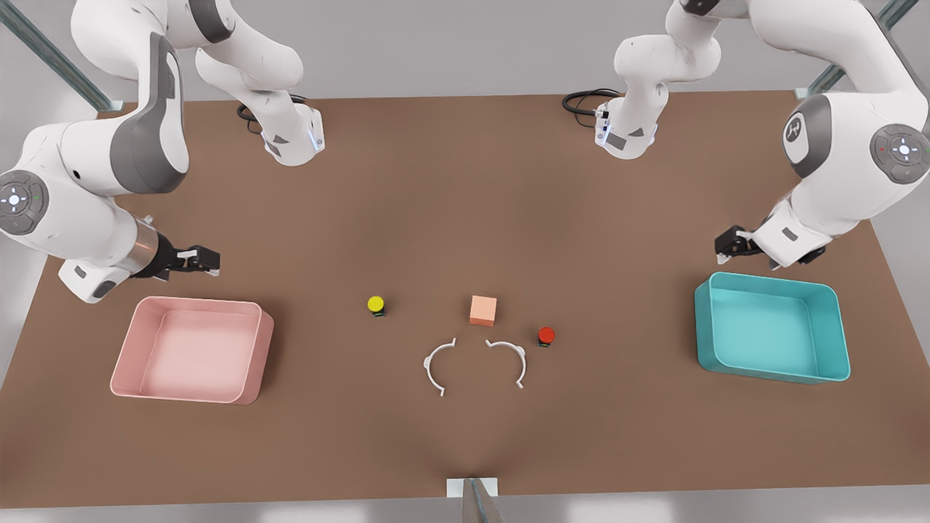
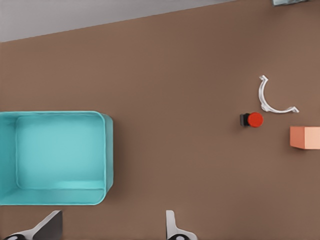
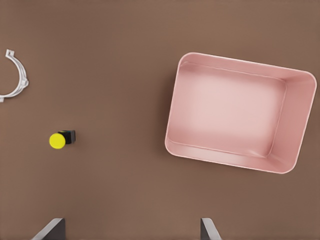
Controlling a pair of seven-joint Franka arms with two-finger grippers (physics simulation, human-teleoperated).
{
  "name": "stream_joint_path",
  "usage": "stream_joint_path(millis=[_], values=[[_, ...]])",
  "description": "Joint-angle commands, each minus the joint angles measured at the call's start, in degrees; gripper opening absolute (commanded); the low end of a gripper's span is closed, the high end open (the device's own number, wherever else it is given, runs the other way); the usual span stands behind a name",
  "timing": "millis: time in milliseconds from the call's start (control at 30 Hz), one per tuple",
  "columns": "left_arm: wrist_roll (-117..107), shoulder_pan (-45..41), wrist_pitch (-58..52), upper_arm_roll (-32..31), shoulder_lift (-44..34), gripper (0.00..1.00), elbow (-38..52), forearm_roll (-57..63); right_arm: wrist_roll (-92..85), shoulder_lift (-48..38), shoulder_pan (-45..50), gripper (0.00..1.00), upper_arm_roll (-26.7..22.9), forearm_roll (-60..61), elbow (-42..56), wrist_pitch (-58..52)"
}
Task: Place the red button in the blue storage box with the left arm, and place the yellow button in the pink storage box with the right arm
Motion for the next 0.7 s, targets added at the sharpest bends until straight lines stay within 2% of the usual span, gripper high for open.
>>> stream_joint_path(millis=[0, 67, 167, 200, 267, 367, 433, 500, 533, 567, 600, 667], values=[[3.39, -0.27, 1.23, -0.01, 0.09, 1.00, 0.05, 0.26, -0.67, -0.07, -0.01, 1.00, 0.01, 0.03, 0.02, 0.23], [3.04, -6.07, 1.41, -0.45, 3.77, 1.00, 0.05, 0.27, -0.67, -0.07, -0.01, 1.00, 0.01, 0.03, 0.11, 0.23], [-7.94, -15.65, 11.59, -0.36, 10.98, 1.00, -0.39, -2.46, -0.50, -0.07, -0.01, 1.00, 0.01, 0.03, 0.11, 0.23], [-8.21, -15.74, 14.23, -0.54, 13.17, 1.00, -0.48, -3.33, -0.58, -0.07, -0.01, 1.00, 0.01, 0.03, 0.11, 0.23], [-14.45, -21.19, 21.70, -0.45, 18.71, 1.00, -0.48, -4.39, -0.58, -0.07, -0.01, 1.00, 0.01, 0.03, 0.11, 0.23], [-20.08, -21.37, 33.92, -0.36, 26.45, 1.00, -0.56, -4.39, 0.12, -0.07, 0.25, 1.00, 0.10, -0.06, 0.11, 0.67], [-24.03, -22.07, 41.13, -0.36, 30.49, 1.00, -0.56, -4.39, 4.50, 2.57, 5.08, 1.00, 2.38, -0.06, -3.66, 7.87], [-24.39, -22.60, 44.30, -0.36, 33.57, 1.00, -0.56, -4.39, 20.15, 9.06, 17.38, 1.00, 2.47, -0.50, -4.28, 15.42], [-24.39, -22.60, 44.30, -0.36, 33.75, 1.00, -0.56, -4.48, 24.45, 8.90, 19.93, 1.00, 2.47, -0.50, -9.69, 22.07], [-24.91, -23.39, 44.30, -0.36, 34.36, 1.00, -0.56, -4.48, 25.25, 5.37, 20.38, 1.00, 2.47, -5.59, -32.57, 50.38], [-25.44, -23.83, 44.30, -0.36, 34.80, 1.00, -0.56, -4.48, 29.11, 10.47, 20.64, 1.00, 2.47, -5.68, -25.93, 46.32], [-25.18, -23.74, 44.30, -0.19, 35.15, 1.00, -1.18, -4.48, 29.65, 11.44, 20.99, 1.00, 2.47, -5.68, -24.06, 44.44]])
